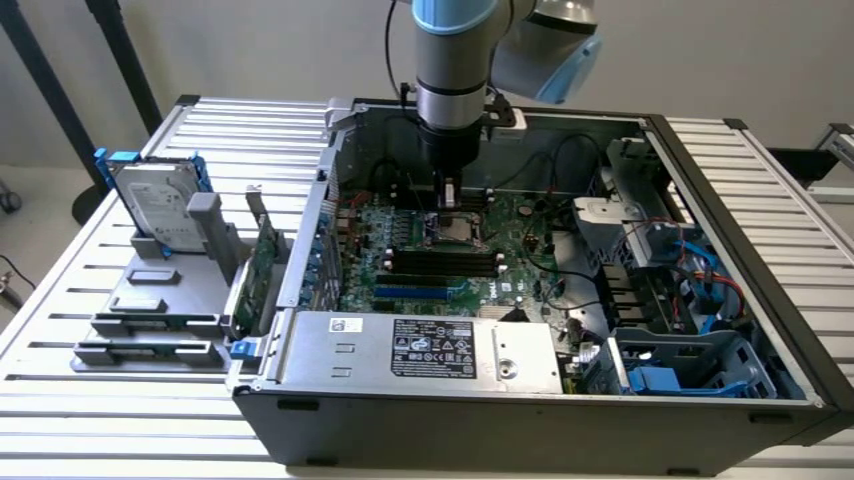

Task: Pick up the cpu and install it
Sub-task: 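Place the cpu into insertion slot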

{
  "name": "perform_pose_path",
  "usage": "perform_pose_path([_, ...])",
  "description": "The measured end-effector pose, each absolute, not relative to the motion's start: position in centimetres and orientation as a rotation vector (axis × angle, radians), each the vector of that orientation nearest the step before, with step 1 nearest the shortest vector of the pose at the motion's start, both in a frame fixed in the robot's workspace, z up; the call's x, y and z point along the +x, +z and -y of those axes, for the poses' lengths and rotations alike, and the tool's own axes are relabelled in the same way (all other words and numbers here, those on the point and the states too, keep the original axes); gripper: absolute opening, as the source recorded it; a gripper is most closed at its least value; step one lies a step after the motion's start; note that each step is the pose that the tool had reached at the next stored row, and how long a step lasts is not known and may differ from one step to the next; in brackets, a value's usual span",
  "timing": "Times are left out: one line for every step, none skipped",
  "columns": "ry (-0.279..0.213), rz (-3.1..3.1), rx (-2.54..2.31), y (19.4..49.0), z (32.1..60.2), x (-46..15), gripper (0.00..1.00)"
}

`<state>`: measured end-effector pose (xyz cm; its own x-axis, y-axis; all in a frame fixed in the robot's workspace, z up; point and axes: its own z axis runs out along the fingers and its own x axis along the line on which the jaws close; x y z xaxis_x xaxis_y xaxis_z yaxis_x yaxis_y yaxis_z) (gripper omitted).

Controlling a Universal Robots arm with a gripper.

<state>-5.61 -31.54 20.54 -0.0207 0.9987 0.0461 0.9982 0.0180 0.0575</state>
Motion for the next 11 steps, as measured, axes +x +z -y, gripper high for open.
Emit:
perform_pose_path([0.117,-2.237,2.193,20.52,31.54,-5.63,0.11])
perform_pose_path([0.118,-2.238,2.193,20.5,31.54,-5.65,0.11])
perform_pose_path([0.119,-2.24,2.193,20.48,31.54,-5.68,0.11])
perform_pose_path([0.121,-2.241,2.193,20.47,31.54,-5.71,0.11])
perform_pose_path([0.122,-2.243,2.192,20.45,31.54,-5.75,0.11])
perform_pose_path([0.124,-2.246,2.191,20.44,31.54,-5.77,0.11])
perform_pose_path([0.126,-2.248,2.19,20.43,31.54,-5.8,0.11])
perform_pose_path([0.127,-2.251,2.189,20.42,31.54,-5.84,0.11])
perform_pose_path([0.129,-2.253,2.188,20.42,31.54,-5.86,0.11])
perform_pose_path([0.13,-2.256,2.187,20.42,31.54,-5.87,0.11])
perform_pose_path([0.131,-2.256,2.187,20.41,31.54,-5.87,0.11])
